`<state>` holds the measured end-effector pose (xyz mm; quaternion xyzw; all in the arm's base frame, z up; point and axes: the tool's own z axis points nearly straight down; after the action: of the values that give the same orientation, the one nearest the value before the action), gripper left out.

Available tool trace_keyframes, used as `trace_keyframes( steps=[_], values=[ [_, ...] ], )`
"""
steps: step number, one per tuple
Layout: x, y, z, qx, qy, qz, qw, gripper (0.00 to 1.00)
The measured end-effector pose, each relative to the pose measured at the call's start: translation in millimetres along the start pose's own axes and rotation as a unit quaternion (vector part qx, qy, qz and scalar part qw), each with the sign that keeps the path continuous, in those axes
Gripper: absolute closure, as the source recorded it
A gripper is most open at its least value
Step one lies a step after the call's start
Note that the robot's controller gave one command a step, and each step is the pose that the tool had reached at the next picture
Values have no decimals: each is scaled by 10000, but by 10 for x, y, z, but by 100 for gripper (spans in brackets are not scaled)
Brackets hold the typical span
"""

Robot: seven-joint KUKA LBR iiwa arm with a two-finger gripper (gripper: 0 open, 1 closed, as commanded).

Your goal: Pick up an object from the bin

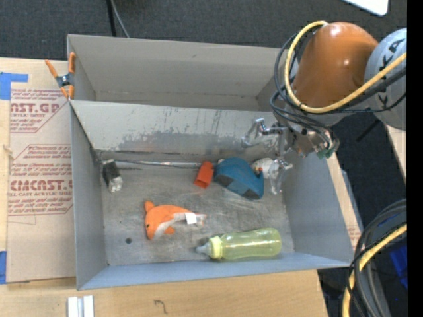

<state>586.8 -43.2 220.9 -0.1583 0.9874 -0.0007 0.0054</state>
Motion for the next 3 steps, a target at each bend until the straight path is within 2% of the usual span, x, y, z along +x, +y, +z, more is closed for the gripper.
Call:
trace_keyframes(
  steps=[1,2,3],
  values=[
    [20,-23,527,-3,8,571,9984,0],
    [30,-49,990,1,-24,249,9997,0],
    [37,-54,992,7,-27,62,10000,100]
  ],
)
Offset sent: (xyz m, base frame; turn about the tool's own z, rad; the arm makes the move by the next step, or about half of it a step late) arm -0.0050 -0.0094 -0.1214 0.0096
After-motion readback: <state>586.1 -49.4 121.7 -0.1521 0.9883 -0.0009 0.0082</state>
